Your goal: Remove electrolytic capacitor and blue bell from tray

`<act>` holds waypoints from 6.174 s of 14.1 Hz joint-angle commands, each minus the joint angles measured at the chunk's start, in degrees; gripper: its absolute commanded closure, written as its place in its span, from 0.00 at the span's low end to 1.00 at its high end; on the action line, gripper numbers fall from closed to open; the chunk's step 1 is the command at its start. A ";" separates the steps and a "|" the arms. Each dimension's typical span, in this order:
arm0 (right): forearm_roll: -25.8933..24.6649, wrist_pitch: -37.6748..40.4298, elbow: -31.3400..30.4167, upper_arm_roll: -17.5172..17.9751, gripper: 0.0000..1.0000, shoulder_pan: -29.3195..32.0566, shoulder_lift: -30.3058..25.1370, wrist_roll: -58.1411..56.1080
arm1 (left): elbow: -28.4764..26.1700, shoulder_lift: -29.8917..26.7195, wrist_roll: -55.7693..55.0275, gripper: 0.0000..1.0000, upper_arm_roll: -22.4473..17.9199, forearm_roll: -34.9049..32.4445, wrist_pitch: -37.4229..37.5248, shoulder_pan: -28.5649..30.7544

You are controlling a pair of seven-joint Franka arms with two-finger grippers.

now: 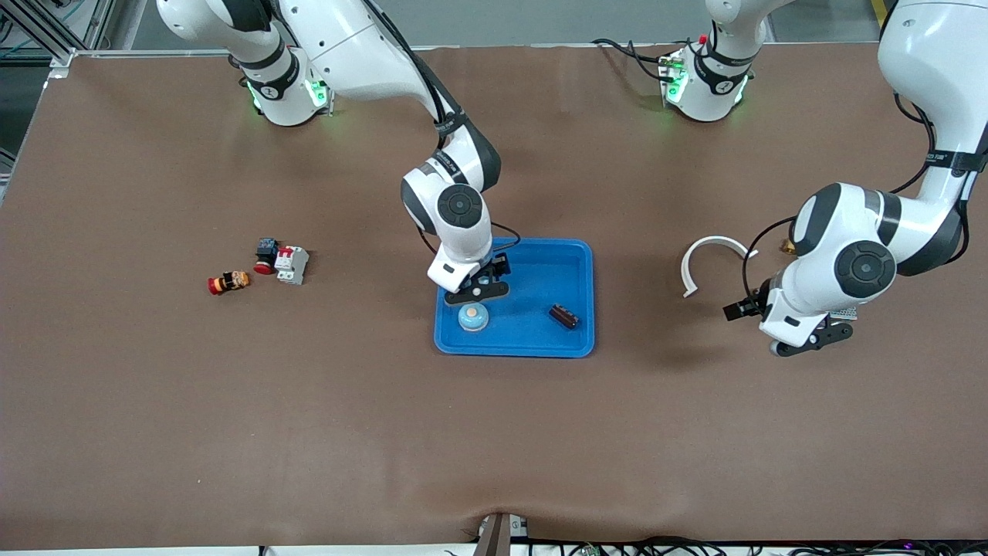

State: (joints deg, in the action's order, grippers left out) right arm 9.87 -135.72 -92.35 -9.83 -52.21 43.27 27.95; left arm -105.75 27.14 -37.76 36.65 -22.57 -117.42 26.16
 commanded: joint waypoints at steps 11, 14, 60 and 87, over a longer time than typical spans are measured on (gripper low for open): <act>-0.46 -1.12 -0.02 -0.36 0.00 -1.05 0.67 0.08 | 13.46 10.47 -38.58 0.00 0.70 2.27 0.44 -17.18; -0.46 -1.03 -0.02 -0.36 0.24 -1.05 0.67 0.00 | 13.64 11.96 -45.80 0.07 0.70 2.27 -3.50 -19.82; -0.99 14.54 1.21 -0.72 0.53 40.34 -7.07 -81.81 | 17.43 8.46 -24.84 1.00 -6.68 1.13 3.86 -25.64; -0.38 3.98 -0.11 -0.54 0.53 44.04 -0.39 -90.71 | -9.57 5.11 -19.19 1.00 -5.71 0.25 -10.46 -2.60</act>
State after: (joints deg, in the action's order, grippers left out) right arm 9.75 -130.96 -92.38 -11.46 -9.32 42.69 -61.70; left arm -114.91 32.08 -57.78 30.16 -21.37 -127.00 23.06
